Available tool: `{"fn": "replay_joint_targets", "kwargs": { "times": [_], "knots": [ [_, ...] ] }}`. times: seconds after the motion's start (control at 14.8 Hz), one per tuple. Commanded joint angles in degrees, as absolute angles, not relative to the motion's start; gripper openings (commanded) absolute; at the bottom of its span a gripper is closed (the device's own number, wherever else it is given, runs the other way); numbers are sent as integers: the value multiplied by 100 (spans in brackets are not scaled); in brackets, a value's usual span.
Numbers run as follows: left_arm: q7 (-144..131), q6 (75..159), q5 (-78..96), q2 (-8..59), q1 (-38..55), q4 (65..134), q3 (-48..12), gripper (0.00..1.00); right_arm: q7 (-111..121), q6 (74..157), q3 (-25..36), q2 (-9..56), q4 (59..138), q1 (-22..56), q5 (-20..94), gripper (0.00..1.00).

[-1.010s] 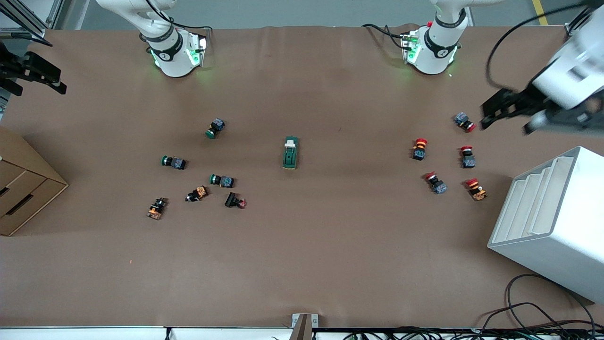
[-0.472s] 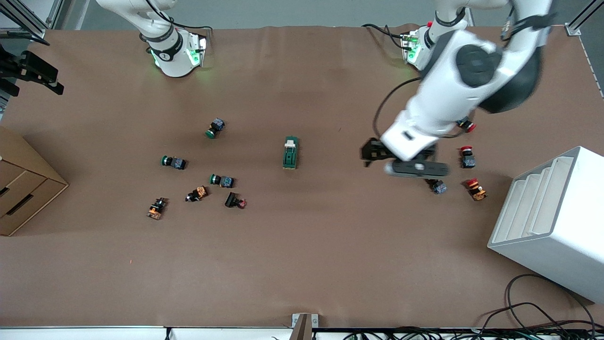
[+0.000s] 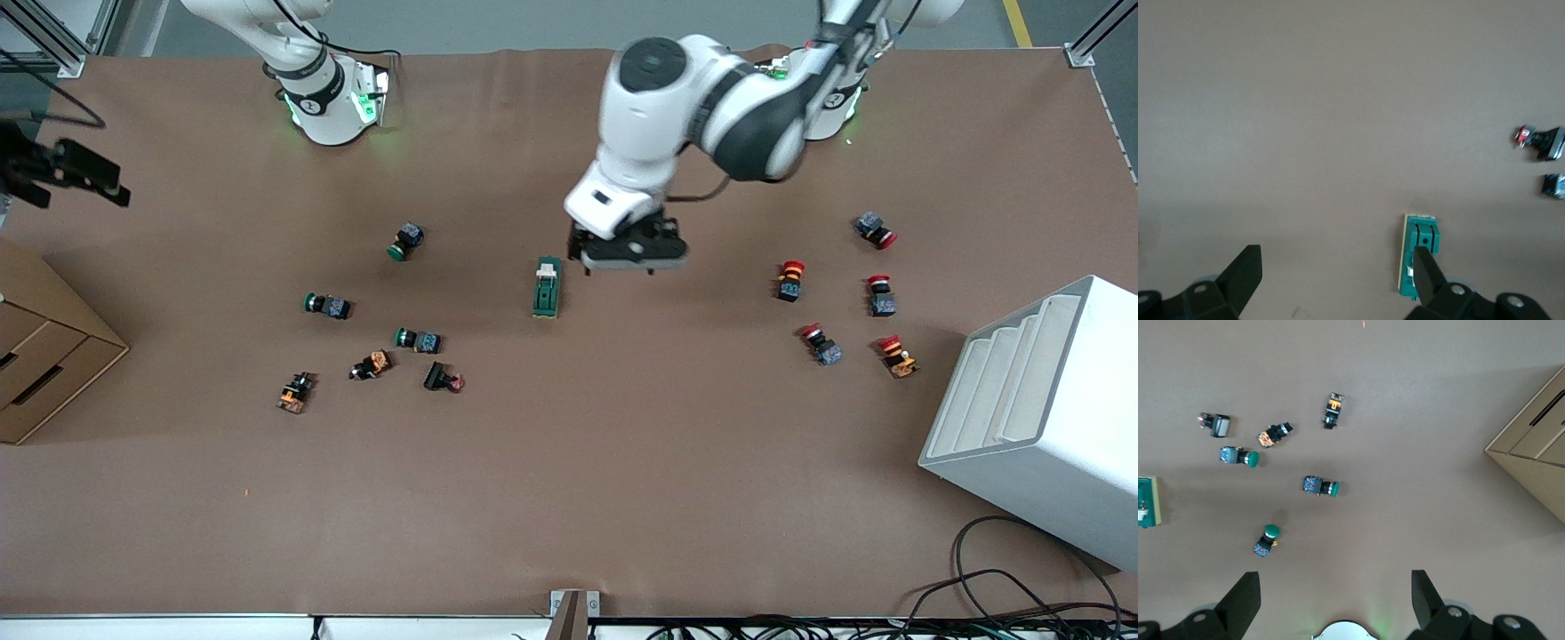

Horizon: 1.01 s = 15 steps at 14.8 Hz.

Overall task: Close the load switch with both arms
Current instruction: 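Move the left gripper over the green load switch, then lower the left gripper onto the switch while the right gripper approaches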

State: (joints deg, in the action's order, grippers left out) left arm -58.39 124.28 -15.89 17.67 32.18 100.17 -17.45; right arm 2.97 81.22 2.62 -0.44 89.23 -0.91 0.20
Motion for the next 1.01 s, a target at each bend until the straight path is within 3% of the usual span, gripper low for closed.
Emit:
{"fn": "replay_joint_targets", "kwargs": {
  "times": [0.0,0.47,0.94],
  "knots": [
    [-6869,12813,-2161,2161,3724,10028,-1714,100,422,8165,237,518,8798,-237,-140,100],
    [-9865,13306,-4523,2988,4649,10308,-1714,100,-1192,8551,193,703,9324,315,254,100],
    [-13117,13500,-7352,3409,5176,11030,-1723,99,-3934,9780,185,747,10379,1439,817,100]
  ]
}}
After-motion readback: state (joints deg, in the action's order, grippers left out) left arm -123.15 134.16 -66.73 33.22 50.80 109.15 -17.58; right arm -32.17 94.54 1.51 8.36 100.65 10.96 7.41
